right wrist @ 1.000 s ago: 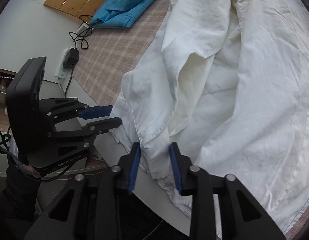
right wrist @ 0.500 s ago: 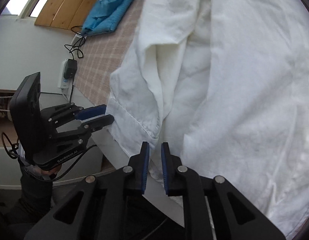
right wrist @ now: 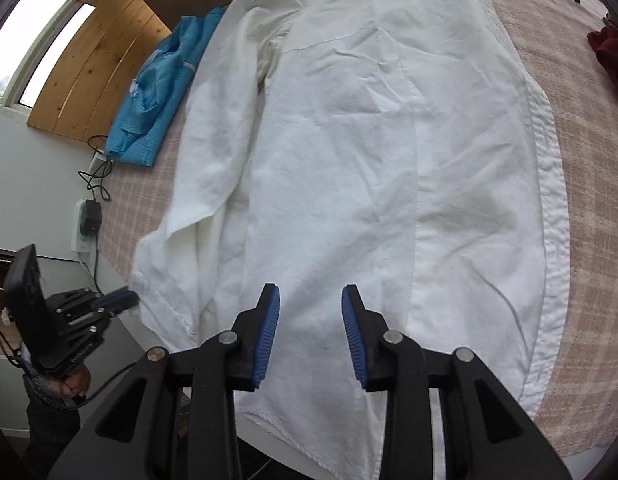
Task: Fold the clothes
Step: 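Open the right gripper and withdraw it from the folded side, then grasp the white sleeve cuff with the left gripper and lay it across the blue shirt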
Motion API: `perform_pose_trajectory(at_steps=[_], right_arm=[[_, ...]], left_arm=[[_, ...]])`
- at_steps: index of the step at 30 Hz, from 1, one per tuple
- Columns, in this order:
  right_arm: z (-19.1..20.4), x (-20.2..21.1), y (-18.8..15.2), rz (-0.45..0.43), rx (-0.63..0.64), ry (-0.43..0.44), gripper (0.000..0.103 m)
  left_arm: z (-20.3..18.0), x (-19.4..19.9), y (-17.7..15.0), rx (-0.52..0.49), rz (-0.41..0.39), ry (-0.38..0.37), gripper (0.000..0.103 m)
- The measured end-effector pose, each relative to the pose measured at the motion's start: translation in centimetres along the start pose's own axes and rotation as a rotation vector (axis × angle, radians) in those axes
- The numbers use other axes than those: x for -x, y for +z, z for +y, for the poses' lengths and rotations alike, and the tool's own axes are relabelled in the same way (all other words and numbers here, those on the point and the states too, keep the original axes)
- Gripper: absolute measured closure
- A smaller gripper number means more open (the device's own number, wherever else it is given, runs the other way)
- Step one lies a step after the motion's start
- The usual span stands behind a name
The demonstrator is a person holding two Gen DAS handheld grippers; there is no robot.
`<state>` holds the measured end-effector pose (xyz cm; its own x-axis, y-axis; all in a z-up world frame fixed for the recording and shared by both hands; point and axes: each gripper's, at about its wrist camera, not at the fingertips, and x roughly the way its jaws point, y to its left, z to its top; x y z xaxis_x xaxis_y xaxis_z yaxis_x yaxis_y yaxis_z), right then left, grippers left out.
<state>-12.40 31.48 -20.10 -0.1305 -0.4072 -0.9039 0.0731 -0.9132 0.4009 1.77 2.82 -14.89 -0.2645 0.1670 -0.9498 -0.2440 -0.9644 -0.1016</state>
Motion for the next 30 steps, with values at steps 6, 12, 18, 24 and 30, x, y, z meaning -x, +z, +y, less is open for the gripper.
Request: perform_pose_trajectory(at_steps=[6,12,18,24,30], right_arm=[[0.6,-1.8,-0.3,0.037,0.038,-0.061,0.071],[0.9,-2.1,0.4,0.045,0.034,-0.075,0.069],[1.9,-2.5,0.9,0.060,0.039,-0.114,0.064],[3.7,-0.5,3.5,0.035,0.088,-0.143,0.064],[8.1,-0.7,9.7,-0.005,0.255,-0.247,0.064]], left_arm=[[9.3,5.9,4.3,-0.029,-0.114,0.264,0.100],[14.7,6.9,12.2,-0.071,-0.160,0.524,0.100],[18.7,0.1,16.7,-0.163,-0.026,0.579,0.099],[21.8,-5.3,16.9,-0.148,0.089,0.615,0.086],[22.0,-2.5,15.0,-0.128,0.022,0.601,0.085]])
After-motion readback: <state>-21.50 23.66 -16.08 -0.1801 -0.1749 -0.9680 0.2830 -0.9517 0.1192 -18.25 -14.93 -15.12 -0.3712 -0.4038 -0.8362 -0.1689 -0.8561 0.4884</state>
